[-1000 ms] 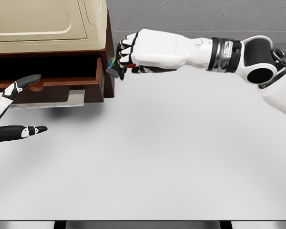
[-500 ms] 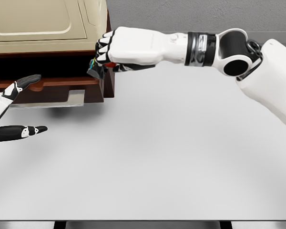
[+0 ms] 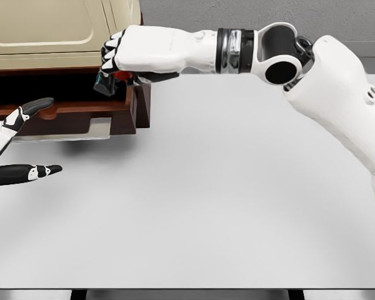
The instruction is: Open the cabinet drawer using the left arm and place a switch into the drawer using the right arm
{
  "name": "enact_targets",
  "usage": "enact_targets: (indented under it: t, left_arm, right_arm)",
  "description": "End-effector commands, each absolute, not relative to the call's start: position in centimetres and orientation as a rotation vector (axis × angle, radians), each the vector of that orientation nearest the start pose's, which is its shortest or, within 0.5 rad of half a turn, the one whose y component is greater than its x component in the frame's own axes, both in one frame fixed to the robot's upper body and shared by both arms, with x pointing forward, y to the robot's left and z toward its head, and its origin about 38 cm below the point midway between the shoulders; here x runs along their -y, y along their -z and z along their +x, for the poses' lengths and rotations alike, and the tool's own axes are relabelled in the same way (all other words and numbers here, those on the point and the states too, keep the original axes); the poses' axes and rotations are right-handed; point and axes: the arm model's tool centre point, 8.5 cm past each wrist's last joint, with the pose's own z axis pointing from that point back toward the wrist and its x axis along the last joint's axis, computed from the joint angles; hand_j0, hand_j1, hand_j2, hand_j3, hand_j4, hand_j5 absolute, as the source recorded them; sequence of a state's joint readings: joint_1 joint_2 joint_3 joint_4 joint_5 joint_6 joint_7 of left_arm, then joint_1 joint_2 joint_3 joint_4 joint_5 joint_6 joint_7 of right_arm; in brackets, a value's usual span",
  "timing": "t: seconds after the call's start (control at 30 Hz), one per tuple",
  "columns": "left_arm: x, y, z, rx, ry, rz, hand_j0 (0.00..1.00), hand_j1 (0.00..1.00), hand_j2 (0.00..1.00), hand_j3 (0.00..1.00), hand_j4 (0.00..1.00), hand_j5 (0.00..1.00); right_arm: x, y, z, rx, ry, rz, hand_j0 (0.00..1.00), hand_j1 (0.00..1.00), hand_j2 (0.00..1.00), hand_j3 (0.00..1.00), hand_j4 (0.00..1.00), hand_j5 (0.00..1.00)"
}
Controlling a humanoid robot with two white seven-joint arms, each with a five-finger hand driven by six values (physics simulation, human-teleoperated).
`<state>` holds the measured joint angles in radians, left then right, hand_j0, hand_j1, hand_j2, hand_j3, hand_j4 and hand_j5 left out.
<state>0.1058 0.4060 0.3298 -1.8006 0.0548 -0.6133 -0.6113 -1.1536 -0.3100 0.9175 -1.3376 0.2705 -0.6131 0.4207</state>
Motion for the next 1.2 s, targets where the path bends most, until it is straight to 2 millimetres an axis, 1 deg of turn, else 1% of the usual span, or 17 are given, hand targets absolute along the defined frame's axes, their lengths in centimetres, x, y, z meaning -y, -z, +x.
enact_targets:
  t: [0.0, 0.13, 0.2, 0.27, 0.3, 0.4, 0.53, 0.63, 0.7, 0.83, 0.93, 0.97, 1.0, 1.03, 1.07, 1.1, 1.17]
  left_arm:
    - [-36.3, -20.9, 29.9, 2.050, 1.055, 0.246, 1.00, 1.00, 1.00, 1.00, 1.00, 1.00]
    - [-36.3, -20.9, 29.9, 2.050, 1.055, 0.246, 1.00, 1.00, 1.00, 1.00, 1.00, 1.00]
    - [-36.3, -20.9, 29.9, 2.050, 1.055, 0.246, 1.00, 1.00, 1.00, 1.00, 1.00, 1.00]
    - [-36.3, -20.9, 29.9, 2.050, 1.055, 0.246, 1.00, 1.00, 1.00, 1.00, 1.00, 1.00]
    - [-36.3, -20.9, 29.9, 2.050, 1.055, 0.246, 1.00, 1.00, 1.00, 1.00, 1.00, 1.00]
    - [-36.3, -20.9, 29.9, 2.050, 1.055, 0.246, 1.00, 1.00, 1.00, 1.00, 1.00, 1.00]
    - [-36.3, -20.9, 29.9, 2.050, 1.055, 0.246, 1.00, 1.00, 1.00, 1.00, 1.00, 1.00]
    - [-36.3, -20.9, 29.9, 2.050, 1.055, 0.246, 1.00, 1.00, 1.00, 1.00, 1.00, 1.00]
    - [-36.3, -20.9, 29.9, 2.050, 1.055, 0.246, 1.00, 1.00, 1.00, 1.00, 1.00, 1.00]
    - [-36.3, -20.9, 29.9, 2.050, 1.055, 0.246, 1.00, 1.00, 1.00, 1.00, 1.00, 1.00]
    - [-36.3, -20.9, 29.9, 2.050, 1.055, 0.246, 1.00, 1.00, 1.00, 1.00, 1.00, 1.00]
    - [-36.3, -20.9, 29.9, 2.050, 1.055, 0.246, 1.00, 1.00, 1.00, 1.00, 1.00, 1.00]
    - [-36.3, -20.9, 29.9, 2.050, 1.055, 0.246, 1.00, 1.00, 1.00, 1.00, 1.00, 1.00]
    - [-36.3, -20.9, 29.9, 2.050, 1.055, 0.246, 1.00, 1.00, 1.00, 1.00, 1.00, 1.00]
    - [-36.3, -20.9, 29.9, 2.050, 1.055, 0.244, 1.00, 1.00, 1.00, 1.00, 1.00, 1.00]
    - [-36.3, -20.9, 29.9, 2.050, 1.055, 0.244, 1.00, 1.00, 1.00, 1.00, 1.00, 1.00]
    - [-36.3, -20.9, 29.9, 2.050, 1.055, 0.244, 1.00, 1.00, 1.00, 1.00, 1.00, 1.00]
  right_arm:
    - [3.1, -34.4, 46.2, -2.224, 2.359, 0.115, 0.43, 0.43, 0.43, 0.43, 0.43, 0.43]
    - [2.2, -34.6, 47.0, -2.232, 2.371, 0.116, 0.43, 0.43, 0.43, 0.43, 0.43, 0.43]
    - [2.1, -34.6, 47.3, -2.235, 2.380, 0.121, 0.43, 0.43, 0.43, 0.43, 0.43, 0.43]
    - [1.3, -34.3, 47.8, -2.237, 2.400, 0.112, 0.43, 0.43, 0.43, 0.43, 0.43, 0.43]
    - [0.9, -34.4, 48.0, -2.231, 2.404, 0.120, 0.43, 0.43, 0.43, 0.43, 0.43, 0.43]
    - [0.2, -34.3, 48.1, -2.223, 2.413, 0.110, 0.43, 0.43, 0.43, 0.43, 0.43, 0.43]
    - [-1.3, -34.2, 48.1, -2.212, 2.416, 0.104, 0.43, 0.43, 0.43, 0.43, 0.43, 0.43]
    - [-1.6, -34.4, 48.3, -2.215, 2.419, 0.107, 0.43, 0.43, 0.43, 0.43, 0.43, 0.43]
    - [-1.4, -34.1, 48.7, -2.189, 2.459, 0.114, 0.44, 0.44, 0.44, 0.44, 0.44, 0.44]
    - [-1.3, -34.6, 49.1, -2.187, 2.467, 0.135, 0.45, 0.45, 0.45, 0.45, 0.45, 0.45]
    - [-1.1, -34.5, 49.4, -2.188, 2.479, 0.143, 0.51, 0.51, 0.51, 0.51, 0.51, 0.51]
    - [-1.0, -34.5, 49.5, -2.191, 2.478, 0.144, 0.62, 0.62, 0.62, 0.62, 0.62, 0.62]
    - [-1.1, -34.3, 49.6, -2.192, 2.489, 0.143, 0.79, 0.79, 0.79, 0.79, 0.79, 0.79]
    - [-1.1, -34.1, 49.8, -2.189, 2.500, 0.150, 0.91, 0.91, 0.91, 0.91, 0.91, 0.91]
    - [-1.2, -34.5, 49.9, -2.185, 2.495, 0.161, 0.96, 0.96, 0.96, 0.96, 0.96, 0.96]
    - [-1.3, -34.6, 49.8, -2.184, 2.490, 0.158, 0.99, 0.99, 0.99, 0.99, 0.99, 0.99]
    - [-1.4, -34.6, 49.7, -2.184, 2.489, 0.156, 1.00, 1.00, 1.00, 1.00, 1.00, 1.00]
